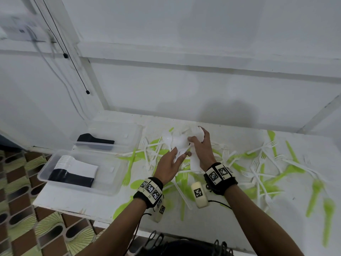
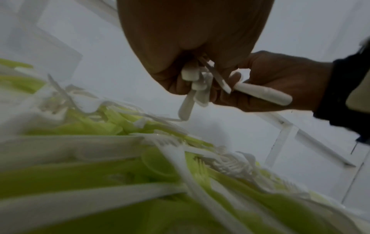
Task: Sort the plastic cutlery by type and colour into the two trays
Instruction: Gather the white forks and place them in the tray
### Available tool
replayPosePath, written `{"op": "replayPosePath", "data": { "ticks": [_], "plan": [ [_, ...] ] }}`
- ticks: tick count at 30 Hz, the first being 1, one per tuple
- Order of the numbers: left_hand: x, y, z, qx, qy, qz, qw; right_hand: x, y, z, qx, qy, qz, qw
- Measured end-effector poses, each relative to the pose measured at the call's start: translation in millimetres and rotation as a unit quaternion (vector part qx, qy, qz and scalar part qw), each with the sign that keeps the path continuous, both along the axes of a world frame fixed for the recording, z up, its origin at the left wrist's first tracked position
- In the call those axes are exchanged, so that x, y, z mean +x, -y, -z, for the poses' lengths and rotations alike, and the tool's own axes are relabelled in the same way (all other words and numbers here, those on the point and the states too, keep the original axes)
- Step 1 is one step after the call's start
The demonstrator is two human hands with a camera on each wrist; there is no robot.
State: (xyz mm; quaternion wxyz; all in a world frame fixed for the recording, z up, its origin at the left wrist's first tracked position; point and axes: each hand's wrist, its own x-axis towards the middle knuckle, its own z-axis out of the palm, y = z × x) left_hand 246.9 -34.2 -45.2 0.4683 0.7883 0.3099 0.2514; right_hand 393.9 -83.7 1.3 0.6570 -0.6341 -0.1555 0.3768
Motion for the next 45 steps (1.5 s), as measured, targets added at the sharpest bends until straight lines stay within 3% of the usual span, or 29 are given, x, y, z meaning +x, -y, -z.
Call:
{"op": "replayPosePath", "data": {
  "ticks": [5, 10, 12, 14, 17, 20, 26, 32, 36, 41, 45],
  "plan": [
    [-4.9, -0.5, 3.8, 0.15, -0.031, -0.009, 0.988, -2.6, 3.7, -1.9, 0.063, 0.034, 0.006, 0.997],
    [-3.9, 2.8, 3.8, 0.157, -0.042, 0.02, 0.987, -3.7, 2.0, 3.2, 0.046, 0.068, 0.035, 0.996],
    [-1.7, 3.6, 5.5, 0.115, -0.045, 0.011, 0.992, -5.8, -1.4, 2.5, 0.034, 0.042, 0.036, 0.998],
    [1.9, 5.7, -1.0, -0.006, -0.001, 0.009, 1.0, -9.8, -2.6, 2.2, 0.033, 0.036, 0.027, 0.998],
    [1.8, 8.8, -13.1, -0.17, -0.006, 0.053, 0.984, -17.0, -1.5, 6.4, 0.031, 0.048, 0.027, 0.998],
    [-0.7, 6.6, -13.9, -0.231, -0.024, 0.066, 0.97, -19.4, 1.3, 9.1, 0.03, 0.025, 0.028, 0.999],
    [-0.2, 5.6, -21.4, -0.363, 0.062, 0.062, 0.928, -17.2, 11.5, 12.0, 0.057, -0.033, -0.004, 0.998],
    [3.0, 7.3, -30.4, -0.375, 0.014, 0.074, 0.924, -14.9, 12.6, 5.7, 0.067, -0.035, 0.059, 0.995],
    [1.8, 6.4, -35.2, -0.417, 0.004, 0.068, 0.906, -12.7, 13.8, 3.1, 0.069, -0.044, -0.011, 0.997],
    [-0.9, 9.1, -34.9, -0.352, -0.014, 0.087, 0.932, -12.3, 8.9, 8.2, 0.043, 0.043, 0.01, 0.998],
    [-5.5, 7.0, -32.0, -0.332, -0.003, 0.088, 0.939, -3.0, 3.3, 9.7, 0.049, 0.011, 0.076, 0.996]
  ]
}}
